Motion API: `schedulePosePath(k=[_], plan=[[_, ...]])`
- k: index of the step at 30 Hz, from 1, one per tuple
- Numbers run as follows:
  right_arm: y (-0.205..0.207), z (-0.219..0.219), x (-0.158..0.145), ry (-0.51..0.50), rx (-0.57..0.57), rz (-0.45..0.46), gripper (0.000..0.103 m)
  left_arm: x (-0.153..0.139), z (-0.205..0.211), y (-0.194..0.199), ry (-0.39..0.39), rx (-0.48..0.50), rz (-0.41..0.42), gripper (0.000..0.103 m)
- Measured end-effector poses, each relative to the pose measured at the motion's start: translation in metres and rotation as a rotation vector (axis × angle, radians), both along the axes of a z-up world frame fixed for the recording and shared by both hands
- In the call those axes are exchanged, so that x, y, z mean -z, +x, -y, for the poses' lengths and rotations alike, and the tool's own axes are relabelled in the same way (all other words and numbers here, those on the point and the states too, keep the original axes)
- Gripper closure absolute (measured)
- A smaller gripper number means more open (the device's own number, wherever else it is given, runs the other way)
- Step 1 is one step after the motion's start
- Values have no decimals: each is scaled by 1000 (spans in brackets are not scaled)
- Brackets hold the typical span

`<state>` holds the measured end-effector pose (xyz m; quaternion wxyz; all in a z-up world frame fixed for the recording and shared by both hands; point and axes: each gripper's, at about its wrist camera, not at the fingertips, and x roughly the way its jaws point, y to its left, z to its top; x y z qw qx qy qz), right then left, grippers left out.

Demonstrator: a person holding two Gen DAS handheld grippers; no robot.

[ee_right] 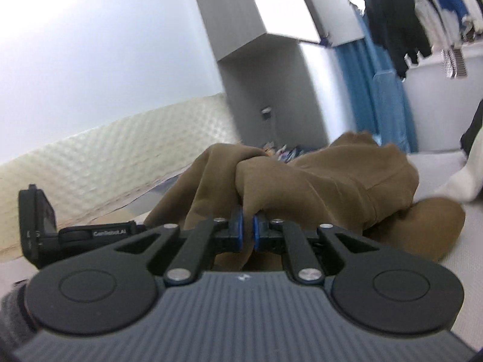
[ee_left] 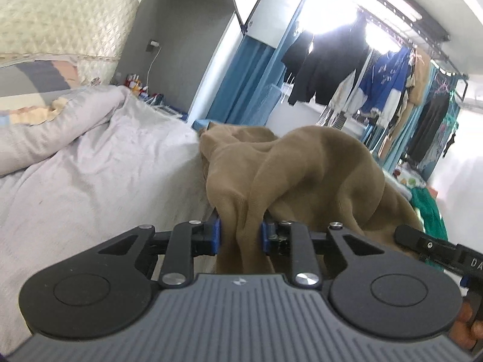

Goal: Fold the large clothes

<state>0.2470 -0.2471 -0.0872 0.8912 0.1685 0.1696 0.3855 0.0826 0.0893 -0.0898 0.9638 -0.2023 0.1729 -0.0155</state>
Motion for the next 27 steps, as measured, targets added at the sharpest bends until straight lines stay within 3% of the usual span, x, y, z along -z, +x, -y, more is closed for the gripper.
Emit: schedulePosePath(k=[2,6,9,11,12,15,17,18,19,23,25,27], plan=[[-14,1,3,-24,-21,-11,93,7,2,-20,-8,-5,-32,75],[-11,-5,26,-117,-34,-137,93,25,11,-28,-16,-18,-170,75],[2,-13,35,-167,-32,-213,92,32,24,-23,55,-35,-242,73],[10,-15,38,-163,-47,-259,91,35,28,-21,74,-51,-276,69],[13,-15,39,-225,-31,-254,90,36,27,-20,65,-53,-292,67],[19,-12,38,-198,-42,-283,84,37,17,-19,12,-60,-323,51],[2,-8,38,-171,-36,-283,65,33,5,-19,-57,-53,-320,35],[-3,-3,39,-149,-34,-283,44,31,0,-22,-93,-50,-306,33],[-2,0,38,-124,-31,-283,31,29,-6,-24,-131,-47,-282,31],[3,4,40,-60,-32,-329,28,14,-27,-28,-284,2,-172,24],[19,4,44,-41,8,-374,28,2,-31,-16,-283,6,-156,24],[39,11,47,-4,50,-427,28,-10,-31,6,-230,7,-159,24]])
